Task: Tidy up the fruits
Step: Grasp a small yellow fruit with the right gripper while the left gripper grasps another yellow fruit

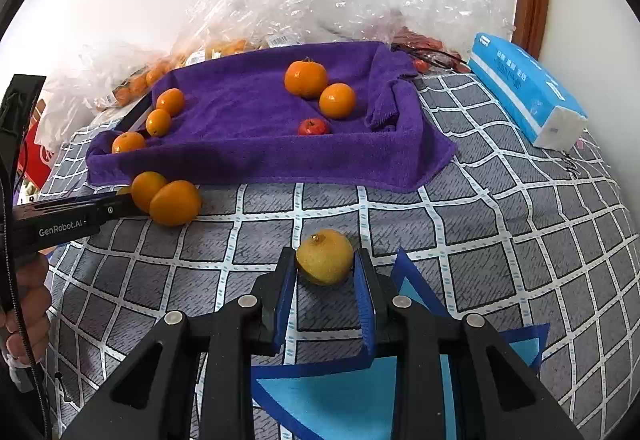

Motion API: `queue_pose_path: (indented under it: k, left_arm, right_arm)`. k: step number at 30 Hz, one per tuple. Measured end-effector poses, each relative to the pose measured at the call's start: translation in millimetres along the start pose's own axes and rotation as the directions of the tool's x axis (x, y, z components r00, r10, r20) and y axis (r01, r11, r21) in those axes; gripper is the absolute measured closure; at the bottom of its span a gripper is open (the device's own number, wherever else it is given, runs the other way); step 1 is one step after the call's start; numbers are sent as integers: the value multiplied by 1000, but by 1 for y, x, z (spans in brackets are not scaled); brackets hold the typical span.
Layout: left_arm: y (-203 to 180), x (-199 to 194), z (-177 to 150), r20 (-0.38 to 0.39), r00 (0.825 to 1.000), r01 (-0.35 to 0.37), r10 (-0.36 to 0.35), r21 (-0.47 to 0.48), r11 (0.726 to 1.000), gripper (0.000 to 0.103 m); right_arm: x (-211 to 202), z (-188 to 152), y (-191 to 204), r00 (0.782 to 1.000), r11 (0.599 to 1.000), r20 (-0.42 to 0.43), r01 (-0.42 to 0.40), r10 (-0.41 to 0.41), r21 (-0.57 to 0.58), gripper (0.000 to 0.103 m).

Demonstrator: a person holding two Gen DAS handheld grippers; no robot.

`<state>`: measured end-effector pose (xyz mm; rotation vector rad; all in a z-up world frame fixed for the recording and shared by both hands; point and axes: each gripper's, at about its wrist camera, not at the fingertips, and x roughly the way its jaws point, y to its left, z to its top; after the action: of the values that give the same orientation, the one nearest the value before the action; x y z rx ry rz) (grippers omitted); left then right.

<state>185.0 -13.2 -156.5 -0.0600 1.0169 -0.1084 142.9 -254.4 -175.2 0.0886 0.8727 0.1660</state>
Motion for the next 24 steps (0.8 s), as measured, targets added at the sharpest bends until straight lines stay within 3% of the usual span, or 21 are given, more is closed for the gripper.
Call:
queue_pose_path:
  k: [2,24]
  left_arm:
    - [-3,1,0,7,1000,-17,17,16,1000,77]
    - [22,-49,-48,43,998,38,-36,-47,998,78]
  right_arm:
    - [2,1,-1,1000,1000,-3,-2,2,0,74]
    - [-37,-17,38,999,997,38,-26,28,-67,74]
